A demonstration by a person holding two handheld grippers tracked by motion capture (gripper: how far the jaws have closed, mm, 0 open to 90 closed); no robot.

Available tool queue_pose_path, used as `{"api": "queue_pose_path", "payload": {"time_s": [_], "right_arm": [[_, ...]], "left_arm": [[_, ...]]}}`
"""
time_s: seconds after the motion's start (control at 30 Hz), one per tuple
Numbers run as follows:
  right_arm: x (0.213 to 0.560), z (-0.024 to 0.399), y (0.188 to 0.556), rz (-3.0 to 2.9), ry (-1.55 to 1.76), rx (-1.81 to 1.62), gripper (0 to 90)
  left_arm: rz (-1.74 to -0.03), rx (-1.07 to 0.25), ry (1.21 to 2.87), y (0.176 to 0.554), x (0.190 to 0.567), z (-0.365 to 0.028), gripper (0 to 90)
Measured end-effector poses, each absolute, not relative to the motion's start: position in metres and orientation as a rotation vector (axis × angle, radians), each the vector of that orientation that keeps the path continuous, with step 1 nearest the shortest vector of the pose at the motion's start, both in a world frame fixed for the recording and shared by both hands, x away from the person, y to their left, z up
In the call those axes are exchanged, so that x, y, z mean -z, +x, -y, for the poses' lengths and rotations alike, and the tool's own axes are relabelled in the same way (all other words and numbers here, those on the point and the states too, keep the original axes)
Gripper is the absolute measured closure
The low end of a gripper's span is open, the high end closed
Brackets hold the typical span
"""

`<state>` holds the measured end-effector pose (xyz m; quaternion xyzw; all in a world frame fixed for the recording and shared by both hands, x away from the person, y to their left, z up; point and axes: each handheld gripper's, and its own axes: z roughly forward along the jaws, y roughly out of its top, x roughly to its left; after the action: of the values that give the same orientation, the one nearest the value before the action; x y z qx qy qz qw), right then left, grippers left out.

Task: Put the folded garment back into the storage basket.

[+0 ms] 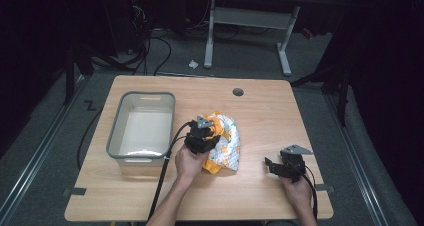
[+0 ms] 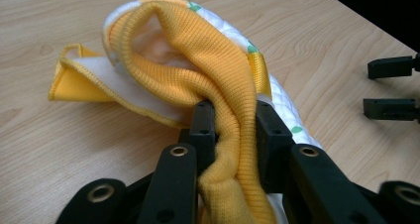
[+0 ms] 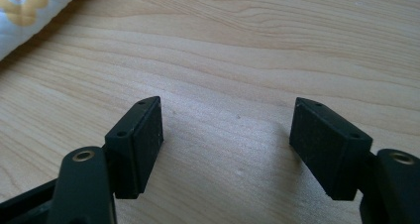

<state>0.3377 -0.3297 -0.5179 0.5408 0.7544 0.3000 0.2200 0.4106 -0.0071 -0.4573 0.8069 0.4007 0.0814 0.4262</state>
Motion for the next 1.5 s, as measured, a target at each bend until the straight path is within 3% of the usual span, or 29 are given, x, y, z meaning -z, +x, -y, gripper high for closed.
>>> {"api": "queue_pose_path", "payload": {"time_s": [0.6, 1.03, 1.5], "right_arm": [[0.518, 0.33, 0.338, -2.087, 1.495, -0.83, 29.2], [0.518, 0.33, 0.338, -2.087, 1.495, -0.83, 29.2], [0.518, 0.33, 0.338, -2.091, 1.491, -0.831, 28.9]], "left_arm": [[-0.982, -0.188, 1.961, 0.405, 0.441, -0.01, 74.3], [-0.951, -0.101, 1.898, 0.403, 0.423, -0.029, 74.3], [-0.944, -0.115, 1.865, 0.402, 0.4, -0.052, 74.4]]}}
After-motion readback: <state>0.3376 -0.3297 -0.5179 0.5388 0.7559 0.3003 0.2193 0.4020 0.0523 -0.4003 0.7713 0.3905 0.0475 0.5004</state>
